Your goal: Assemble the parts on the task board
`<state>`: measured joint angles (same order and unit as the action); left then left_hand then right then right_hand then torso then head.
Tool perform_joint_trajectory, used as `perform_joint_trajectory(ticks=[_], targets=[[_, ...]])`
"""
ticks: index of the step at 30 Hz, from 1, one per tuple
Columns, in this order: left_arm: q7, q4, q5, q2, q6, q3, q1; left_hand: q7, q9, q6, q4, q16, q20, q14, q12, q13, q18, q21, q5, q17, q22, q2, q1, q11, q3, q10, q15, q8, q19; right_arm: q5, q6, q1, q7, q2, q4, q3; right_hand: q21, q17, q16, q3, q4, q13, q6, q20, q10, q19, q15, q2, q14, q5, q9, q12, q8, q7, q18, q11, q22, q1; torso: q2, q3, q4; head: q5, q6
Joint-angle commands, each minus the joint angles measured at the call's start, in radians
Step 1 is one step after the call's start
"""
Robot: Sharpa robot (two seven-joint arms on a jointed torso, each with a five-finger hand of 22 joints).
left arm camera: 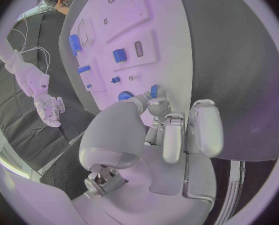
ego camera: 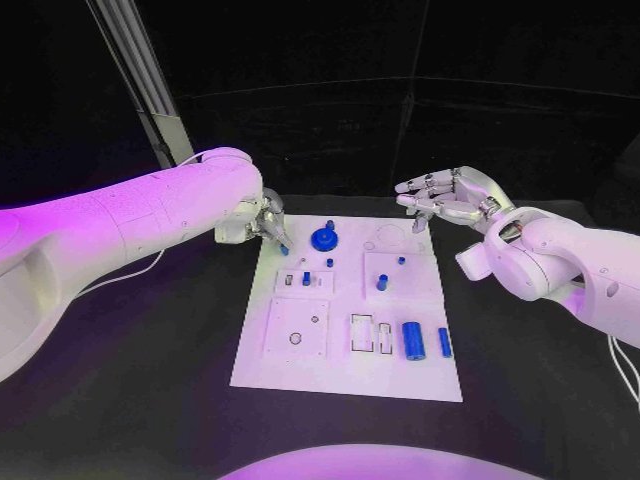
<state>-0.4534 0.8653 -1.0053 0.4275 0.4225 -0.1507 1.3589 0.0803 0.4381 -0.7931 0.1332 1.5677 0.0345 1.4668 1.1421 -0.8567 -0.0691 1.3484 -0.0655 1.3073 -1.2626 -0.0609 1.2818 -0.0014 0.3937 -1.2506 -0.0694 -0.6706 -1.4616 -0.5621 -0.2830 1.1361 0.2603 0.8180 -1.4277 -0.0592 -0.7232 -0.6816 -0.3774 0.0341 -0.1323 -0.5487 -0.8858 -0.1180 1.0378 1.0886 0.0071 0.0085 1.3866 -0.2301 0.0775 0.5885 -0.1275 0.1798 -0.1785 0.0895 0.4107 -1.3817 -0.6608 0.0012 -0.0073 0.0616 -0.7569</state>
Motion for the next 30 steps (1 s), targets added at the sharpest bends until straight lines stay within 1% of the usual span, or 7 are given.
perform_joint_trajectory(ticks=[1,9,14,19,20,23,30], targets=[[0.033,0.013,0.005,0.010,-0.023,0.000,0.001,-0.002,0.005,-0.002,-0.077,0.003,0.008,0.104,-0.005,0.003,0.001,-0.002,-0.003,0.263,-0.001,0.014,-0.017,0.000,0.102,-0.003,0.005,-0.009,-0.002,0.001,0.011,0.002,0.005,-0.002,0.000,0.000,0.006,-0.001,0.007,0.007,-0.001,0.002,0.007,-0.001,-0.008,0.004,0.007,0.005,0.003,-0.007,-0.001,0.006,-0.006,-0.002,-0.005,0.001,-0.001,0.003,0.000,0.0005,0.0013,0.001,-0.001],[0.039,0.104,0.025,0.073,-0.099,0.000,0.001,-0.005,0.014,0.001,-0.105,0.003,0.007,0.104,-0.010,0.010,0.001,-0.005,-0.003,0.263,0.001,0.042,-0.054,-0.002,0.192,-0.005,0.005,-0.036,-0.001,0.001,0.013,0.002,0.004,-0.002,0.003,0.000,0.007,-0.002,0.007,0.007,-0.001,0.002,0.007,-0.001,-0.008,0.005,0.007,0.006,0.004,-0.007,-0.001,0.007,-0.006,-0.002,-0.005,0.001,-0.002,0.002,0.001,0.0007,0.0023,0.005,0.000],[0.040,0.208,0.028,0.138,-0.162,0.000,0.002,-0.006,0.017,0.000,-0.112,0.003,0.007,0.104,-0.013,0.015,0.000,-0.007,-0.001,0.263,0.002,0.054,-0.068,-0.002,0.216,-0.006,0.004,-0.046,-0.001,0.001,0.014,0.002,0.004,0.001,0.003,0.000,0.007,-0.002,0.007,0.007,-0.001,0.002,0.007,-0.001,-0.008,0.005,0.007,0.006,0.004,-0.007,-0.001,0.007,-0.006,-0.002,-0.005,0.001,-0.002,0.002,0.000,0.0006,0.0003,0.012,0.002],[0.045,0.308,0.022,0.192,-0.220,-0.001,0.001,-0.007,0.018,-0.002,-0.113,0.003,0.007,0.104,-0.015,0.018,0.001,-0.007,-0.001,0.263,0.001,0.060,-0.073,-0.003,0.222,-0.006,0.003,-0.050,-0.001,0.001,0.014,0.002,0.005,0.004,0.005,0.000,0.007,-0.002,0.007,0.008,-0.002,0.002,0.007,-0.001,-0.008,0.005,0.007,0.006,0.004,-0.007,0.000,0.007,-0.006,-0.002,-0.005,0.002,-0.002,0.002,0.001,-0.0009,0.0043,0.011,0.000],[0.047,0.328,0.019,0.203,-0.233,-0.001,0.000,-0.007,0.018,-0.002,-0.114,0.003,0.006,0.104,-0.015,0.019,0.001,-0.006,-0.001,0.263,0.001,0.061,-0.073,-0.003,0.223,-0.006,0.003,-0.051,-0.002,0.001,0.014,0.002,0.005,0.004,0.006,0.000,0.007,-0.002,0.007,0.008,-0.002,0.002,0.007,-0.001,-0.008,0.005,0.007,0.006,0.004,-0.007,0.000,0.007,-0.006,-0.002,-0.005,0.002,-0.002,0.002,0.001,-0.0006,0.0028,0.014,0.000],[0.050,0.385,0.013,0.236,-0.272,-0.002,-0.007,-0.008,0.019,-0.003,-0.115,0.003,0.006,0.104,-0.014,0.018,0.001,-0.005,-0.001,0.263,-0.001,0.064,-0.075,-0.004,0.227,-0.008,0.003,-0.053,-0.002,0.001,0.015,0.002,0.005,0.004,0.006,0.000,0.007,-0.002,0.007,0.008,-0.002,0.002,0.007,-0.001,-0.008,0.005,0.007,0.006,0.004,-0.007,0.000,0.007,-0.006,-0.002,-0.005,0.002,-0.002,0.002,0.000,0.0005,0.0015,0.022,0.001],[0.045,0.467,0.007,0.290,-0.329,-0.003,-0.025,-0.010,0.020,-0.005,-0.116,0.003,0.006,0.104,-0.014,0.017,0.002,-0.002,0.000,0.263,-0.006,0.069,-0.078,-0.005,0.231,-0.011,0.002,-0.057,-0.004,0.001,0.014,0.001,0.006,0.010,0.009,0.000,0.007,-0.002,0.007,0.008,-0.002,0.002,0.007,-0.001,-0.008,0.005,0.007,0.006,0.004,-0.007,0.000,0.007,-0.006,-0.002,-0.005,0.002,-0.002,0.002,0.001,-0.0015,0.0031,0.020,-0.003]])
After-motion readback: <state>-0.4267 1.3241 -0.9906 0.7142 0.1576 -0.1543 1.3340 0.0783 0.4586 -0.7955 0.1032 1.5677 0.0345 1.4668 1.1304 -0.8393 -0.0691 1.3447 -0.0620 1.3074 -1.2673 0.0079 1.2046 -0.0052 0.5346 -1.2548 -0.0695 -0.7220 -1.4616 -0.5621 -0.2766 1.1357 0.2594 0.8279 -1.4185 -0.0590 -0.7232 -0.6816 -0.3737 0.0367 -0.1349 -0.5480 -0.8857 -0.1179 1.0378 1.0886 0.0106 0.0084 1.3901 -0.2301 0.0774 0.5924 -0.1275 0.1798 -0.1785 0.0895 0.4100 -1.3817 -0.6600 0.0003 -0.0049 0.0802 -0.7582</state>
